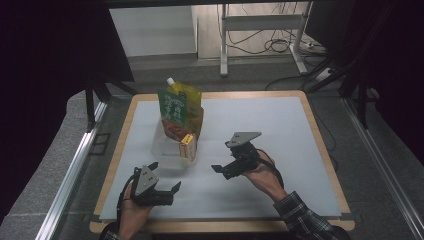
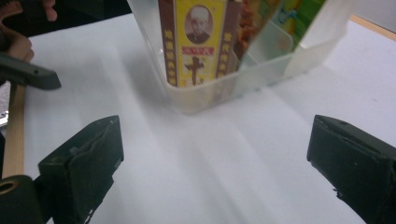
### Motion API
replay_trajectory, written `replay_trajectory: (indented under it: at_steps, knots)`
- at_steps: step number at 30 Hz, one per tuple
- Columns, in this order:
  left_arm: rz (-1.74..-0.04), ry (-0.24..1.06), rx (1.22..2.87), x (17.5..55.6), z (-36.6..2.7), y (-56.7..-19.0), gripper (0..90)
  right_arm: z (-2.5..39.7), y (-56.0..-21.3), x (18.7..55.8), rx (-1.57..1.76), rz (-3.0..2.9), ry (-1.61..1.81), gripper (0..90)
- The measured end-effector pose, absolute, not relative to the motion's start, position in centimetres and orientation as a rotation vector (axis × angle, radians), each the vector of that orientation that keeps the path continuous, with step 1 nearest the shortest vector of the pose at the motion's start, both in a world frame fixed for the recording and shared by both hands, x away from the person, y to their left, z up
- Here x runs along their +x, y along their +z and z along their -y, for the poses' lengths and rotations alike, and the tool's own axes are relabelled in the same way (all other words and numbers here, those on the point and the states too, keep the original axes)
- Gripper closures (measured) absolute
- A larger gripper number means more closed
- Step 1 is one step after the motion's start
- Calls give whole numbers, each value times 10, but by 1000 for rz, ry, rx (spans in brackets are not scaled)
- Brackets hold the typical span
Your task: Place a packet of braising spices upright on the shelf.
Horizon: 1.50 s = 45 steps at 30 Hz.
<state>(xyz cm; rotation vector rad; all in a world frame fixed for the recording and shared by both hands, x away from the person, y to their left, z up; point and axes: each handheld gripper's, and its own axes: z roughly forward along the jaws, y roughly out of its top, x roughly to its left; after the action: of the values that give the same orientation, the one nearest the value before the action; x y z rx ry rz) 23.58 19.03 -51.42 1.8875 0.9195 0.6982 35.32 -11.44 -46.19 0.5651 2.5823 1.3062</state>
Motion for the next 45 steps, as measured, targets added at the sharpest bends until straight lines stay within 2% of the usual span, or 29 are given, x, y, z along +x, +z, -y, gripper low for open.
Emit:
replay_trajectory:
  at_steps: [19,45]
  knots:
    - [-929,681,1897,237,-191,-515,9,184,-468,331,661,-2485,1252,27]
    - [-949,655,1934,240,-189,-519,8,266,-499,316,910,-2426,1095,27]
